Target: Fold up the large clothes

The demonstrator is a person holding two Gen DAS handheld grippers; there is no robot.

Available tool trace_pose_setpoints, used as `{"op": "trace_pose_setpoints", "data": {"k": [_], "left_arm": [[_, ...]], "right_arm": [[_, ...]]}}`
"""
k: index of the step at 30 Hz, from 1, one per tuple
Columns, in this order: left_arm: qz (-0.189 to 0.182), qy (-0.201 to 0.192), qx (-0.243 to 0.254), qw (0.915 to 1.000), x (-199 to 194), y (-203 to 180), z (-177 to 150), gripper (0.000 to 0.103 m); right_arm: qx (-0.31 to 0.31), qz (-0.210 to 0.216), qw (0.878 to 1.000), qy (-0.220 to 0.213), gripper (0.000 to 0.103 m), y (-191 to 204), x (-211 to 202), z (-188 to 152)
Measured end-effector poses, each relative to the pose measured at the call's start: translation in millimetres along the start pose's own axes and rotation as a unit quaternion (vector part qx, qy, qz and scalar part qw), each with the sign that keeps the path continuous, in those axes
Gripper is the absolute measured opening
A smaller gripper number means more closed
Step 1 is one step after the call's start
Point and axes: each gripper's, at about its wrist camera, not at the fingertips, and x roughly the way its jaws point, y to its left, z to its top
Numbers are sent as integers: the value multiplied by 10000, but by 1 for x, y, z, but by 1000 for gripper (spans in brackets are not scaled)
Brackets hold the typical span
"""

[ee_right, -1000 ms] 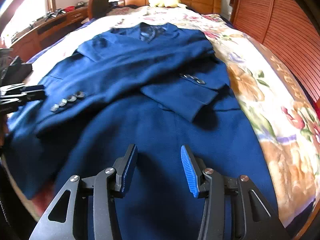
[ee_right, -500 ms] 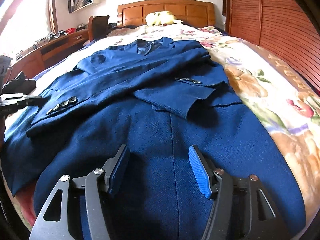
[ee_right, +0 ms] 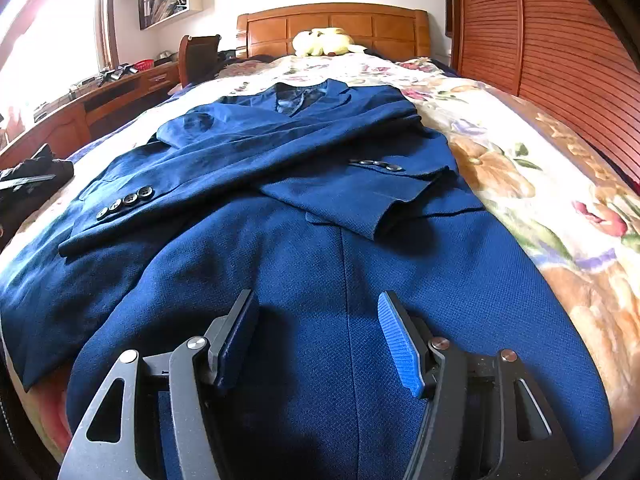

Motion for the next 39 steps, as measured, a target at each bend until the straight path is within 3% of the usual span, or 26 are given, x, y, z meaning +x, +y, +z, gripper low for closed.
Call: {"op": "trace_pose_setpoints", "data": {"k": [4,10,27,31,34,39], "left_arm": [[325,276,-58,9991,-8,6,-23,52],[416,528,-193,9976,-19,10,-43,61],[557,646,-363,9957,-23,11,-69,70],[549,610,-372,9959,-21,11,-71,71],[520,578,-379,9963,-21,12,-71,71],[469,516,-409,9967,-21,14,-73,73]], "right_arm": [[-4,-6,10000,0,64,2,0,0],[-16,7,10000,-2,65,2,0,0],[-62,-14,10000,4,65,4,0,1],[-71,152,9996,228,65,0,-5,7],[30,355,9988,321,65,-14,-19,13],[18,38,9993,360,65,-57,-50,19]]}}
